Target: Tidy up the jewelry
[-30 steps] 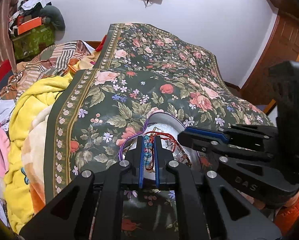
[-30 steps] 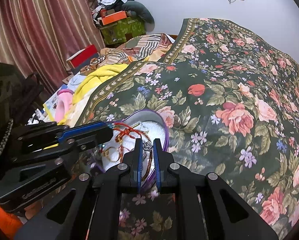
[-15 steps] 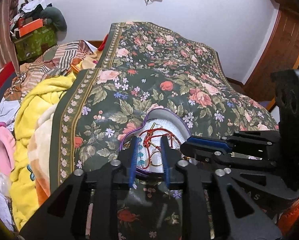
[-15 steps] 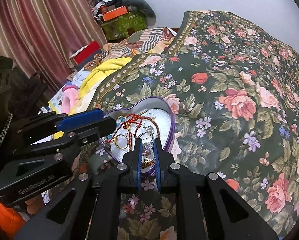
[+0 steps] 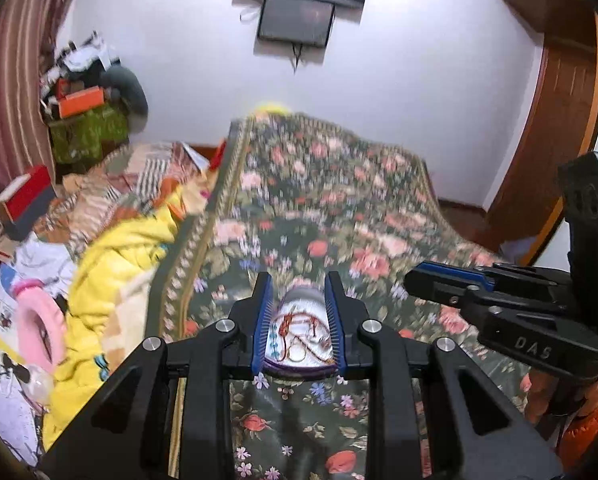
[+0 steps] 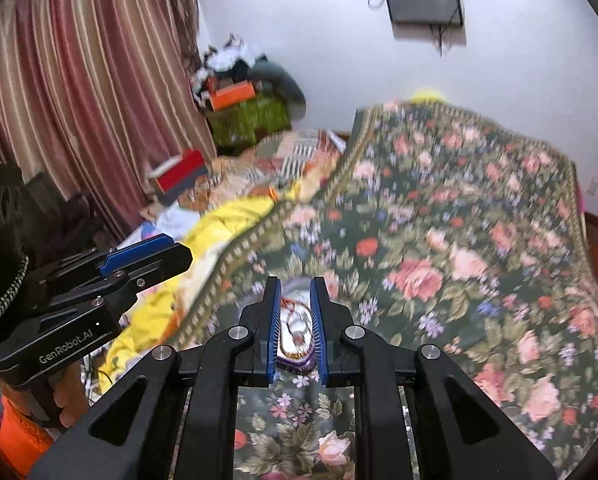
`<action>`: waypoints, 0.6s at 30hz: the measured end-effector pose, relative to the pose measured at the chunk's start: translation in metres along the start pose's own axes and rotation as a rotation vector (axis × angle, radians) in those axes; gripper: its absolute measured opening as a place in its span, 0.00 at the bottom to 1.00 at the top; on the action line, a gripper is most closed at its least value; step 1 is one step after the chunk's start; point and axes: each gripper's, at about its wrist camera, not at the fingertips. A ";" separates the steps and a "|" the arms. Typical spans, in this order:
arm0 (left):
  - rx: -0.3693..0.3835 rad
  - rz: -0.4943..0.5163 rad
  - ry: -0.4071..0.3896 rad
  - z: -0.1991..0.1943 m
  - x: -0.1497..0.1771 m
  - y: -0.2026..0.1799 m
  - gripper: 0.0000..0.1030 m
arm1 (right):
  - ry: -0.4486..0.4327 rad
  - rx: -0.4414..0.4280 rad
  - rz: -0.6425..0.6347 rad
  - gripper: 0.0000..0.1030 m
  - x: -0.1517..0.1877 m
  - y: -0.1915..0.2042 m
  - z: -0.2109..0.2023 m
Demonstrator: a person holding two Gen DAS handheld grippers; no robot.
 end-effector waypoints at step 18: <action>-0.130 0.167 -0.371 -0.133 -0.002 -0.083 0.56 | -0.355 0.089 0.010 0.54 0.003 0.019 -0.123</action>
Point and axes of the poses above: each gripper's, at about its wrist camera, not at the fingertips, and z roughly the way its jaws point, y to its left, x to its underside, and after that the axes turned 13 degrees about x, right-handed
